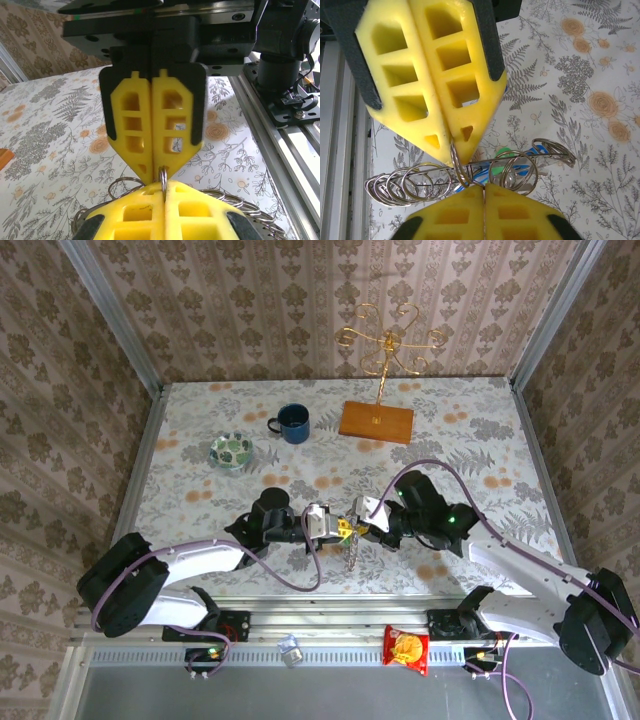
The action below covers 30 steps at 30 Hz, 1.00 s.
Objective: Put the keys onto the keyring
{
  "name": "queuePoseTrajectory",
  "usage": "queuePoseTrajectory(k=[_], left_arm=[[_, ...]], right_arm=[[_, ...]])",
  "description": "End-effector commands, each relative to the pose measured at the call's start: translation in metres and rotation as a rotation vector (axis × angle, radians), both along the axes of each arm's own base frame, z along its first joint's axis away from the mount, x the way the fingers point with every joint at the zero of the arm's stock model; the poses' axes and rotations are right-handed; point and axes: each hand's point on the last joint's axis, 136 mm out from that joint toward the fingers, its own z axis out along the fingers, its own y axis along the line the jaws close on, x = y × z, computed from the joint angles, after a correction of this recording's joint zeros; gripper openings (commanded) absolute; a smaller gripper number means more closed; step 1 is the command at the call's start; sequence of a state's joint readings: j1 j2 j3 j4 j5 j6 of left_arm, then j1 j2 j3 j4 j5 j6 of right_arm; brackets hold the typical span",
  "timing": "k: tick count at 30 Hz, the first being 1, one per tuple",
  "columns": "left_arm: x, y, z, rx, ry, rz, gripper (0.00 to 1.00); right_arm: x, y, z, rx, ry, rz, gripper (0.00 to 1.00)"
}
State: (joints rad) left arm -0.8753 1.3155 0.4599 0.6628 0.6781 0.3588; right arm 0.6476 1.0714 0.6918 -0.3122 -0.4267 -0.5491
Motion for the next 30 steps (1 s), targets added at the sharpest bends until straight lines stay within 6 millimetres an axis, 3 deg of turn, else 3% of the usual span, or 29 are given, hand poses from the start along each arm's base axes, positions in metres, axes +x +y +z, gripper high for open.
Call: queuePoseTrajectory(k=[1, 4, 12, 15, 19, 23, 26, 30], left_arm=[[-0.001, 0.001, 0.018, -0.069, -0.018, -0.01, 0.0], [-0.001, 0.001, 0.019, -0.084, -0.012, -0.006, 0.0], [-0.001, 0.0, 0.02, -0.098, -0.002, -0.006, 0.0], [-0.001, 0.001, 0.019, -0.1, -0.001, -0.009, 0.0], [-0.001, 0.001, 0.021, -0.11, -0.004, -0.009, 0.0], [0.004, 0.002, 0.017, -0.095, 0.001, 0.021, 0.0], [0.01, 0.002, 0.011, -0.057, 0.001, 0.05, 0.15], [0.019, 0.001, 0.002, 0.006, -0.023, 0.101, 0.17]], right_arm=[[-0.004, 0.003, 0.02, 0.077, -0.047, 0.017, 0.24], [-0.007, 0.005, 0.026, 0.119, -0.06, 0.028, 0.26], [-0.002, 0.011, 0.021, 0.123, -0.044, 0.033, 0.23], [0.0, 0.013, 0.021, 0.132, -0.046, 0.032, 0.18], [0.0, 0.015, 0.02, 0.133, -0.034, 0.04, 0.01], [-0.001, 0.014, 0.023, 0.12, -0.033, 0.05, 0.0], [-0.004, 0.013, 0.023, 0.083, -0.02, 0.07, 0.0], [-0.009, 0.013, 0.025, 0.033, -0.01, 0.103, 0.0]])
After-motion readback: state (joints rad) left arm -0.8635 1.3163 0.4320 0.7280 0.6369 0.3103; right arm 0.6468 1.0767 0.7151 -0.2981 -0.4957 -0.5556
